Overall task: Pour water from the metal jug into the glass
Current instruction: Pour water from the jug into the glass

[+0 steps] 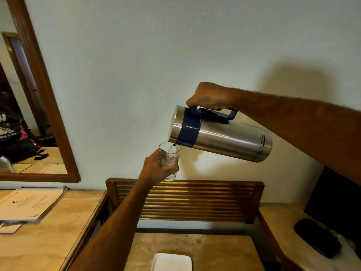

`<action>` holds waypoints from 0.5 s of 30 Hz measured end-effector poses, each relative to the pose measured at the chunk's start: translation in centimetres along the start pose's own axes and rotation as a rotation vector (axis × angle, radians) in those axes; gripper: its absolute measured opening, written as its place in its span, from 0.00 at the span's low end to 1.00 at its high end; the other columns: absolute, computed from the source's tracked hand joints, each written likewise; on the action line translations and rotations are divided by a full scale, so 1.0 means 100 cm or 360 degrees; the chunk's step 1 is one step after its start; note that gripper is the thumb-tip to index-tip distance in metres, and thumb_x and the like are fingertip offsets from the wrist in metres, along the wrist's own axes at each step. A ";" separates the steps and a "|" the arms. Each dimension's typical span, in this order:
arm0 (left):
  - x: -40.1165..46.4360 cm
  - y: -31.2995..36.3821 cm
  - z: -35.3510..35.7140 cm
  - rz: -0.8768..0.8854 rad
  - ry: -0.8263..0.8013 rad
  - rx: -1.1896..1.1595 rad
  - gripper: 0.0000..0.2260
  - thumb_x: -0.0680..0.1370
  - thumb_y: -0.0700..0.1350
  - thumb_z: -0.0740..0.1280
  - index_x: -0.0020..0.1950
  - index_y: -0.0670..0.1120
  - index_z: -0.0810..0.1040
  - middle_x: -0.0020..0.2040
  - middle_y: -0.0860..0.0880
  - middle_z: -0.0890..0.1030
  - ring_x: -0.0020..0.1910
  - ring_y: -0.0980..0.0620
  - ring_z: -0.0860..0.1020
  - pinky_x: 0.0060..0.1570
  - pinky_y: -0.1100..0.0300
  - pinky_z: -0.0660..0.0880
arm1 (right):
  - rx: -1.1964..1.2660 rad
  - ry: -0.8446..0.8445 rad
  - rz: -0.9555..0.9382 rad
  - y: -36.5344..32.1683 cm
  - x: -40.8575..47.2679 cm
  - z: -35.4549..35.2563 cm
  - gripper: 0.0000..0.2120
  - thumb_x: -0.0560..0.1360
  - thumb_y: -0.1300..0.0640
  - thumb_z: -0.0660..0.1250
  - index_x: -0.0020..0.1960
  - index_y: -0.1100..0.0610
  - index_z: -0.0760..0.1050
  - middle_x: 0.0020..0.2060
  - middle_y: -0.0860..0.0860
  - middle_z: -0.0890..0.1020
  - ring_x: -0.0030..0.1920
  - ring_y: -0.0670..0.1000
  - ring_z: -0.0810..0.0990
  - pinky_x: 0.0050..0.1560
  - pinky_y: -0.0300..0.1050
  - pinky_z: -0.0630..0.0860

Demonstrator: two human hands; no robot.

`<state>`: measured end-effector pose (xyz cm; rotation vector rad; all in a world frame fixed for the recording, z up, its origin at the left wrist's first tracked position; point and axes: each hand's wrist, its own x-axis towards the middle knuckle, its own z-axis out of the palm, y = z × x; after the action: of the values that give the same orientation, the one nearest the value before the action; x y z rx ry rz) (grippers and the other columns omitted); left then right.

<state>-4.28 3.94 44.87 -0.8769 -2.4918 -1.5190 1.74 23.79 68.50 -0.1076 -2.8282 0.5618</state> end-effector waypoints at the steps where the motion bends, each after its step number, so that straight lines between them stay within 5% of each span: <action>1: 0.000 0.000 0.000 0.0000 0.0010 0.0016 0.29 0.62 0.60 0.75 0.59 0.48 0.76 0.50 0.53 0.80 0.43 0.55 0.80 0.35 0.70 0.72 | 0.0006 -0.0009 0.0013 0.001 0.000 0.000 0.16 0.62 0.45 0.69 0.23 0.56 0.74 0.15 0.45 0.70 0.16 0.45 0.66 0.17 0.34 0.61; 15: 0.009 0.006 0.005 0.0028 0.0002 0.0087 0.28 0.65 0.57 0.77 0.61 0.47 0.76 0.51 0.51 0.80 0.43 0.54 0.79 0.32 0.73 0.72 | 0.0021 0.0000 0.0042 0.009 0.003 -0.006 0.16 0.57 0.41 0.68 0.23 0.53 0.76 0.18 0.47 0.72 0.18 0.48 0.67 0.18 0.36 0.64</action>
<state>-4.66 4.95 45.40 -0.8866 -2.5052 -1.4387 1.67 24.86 68.81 -0.1424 -2.8263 0.5865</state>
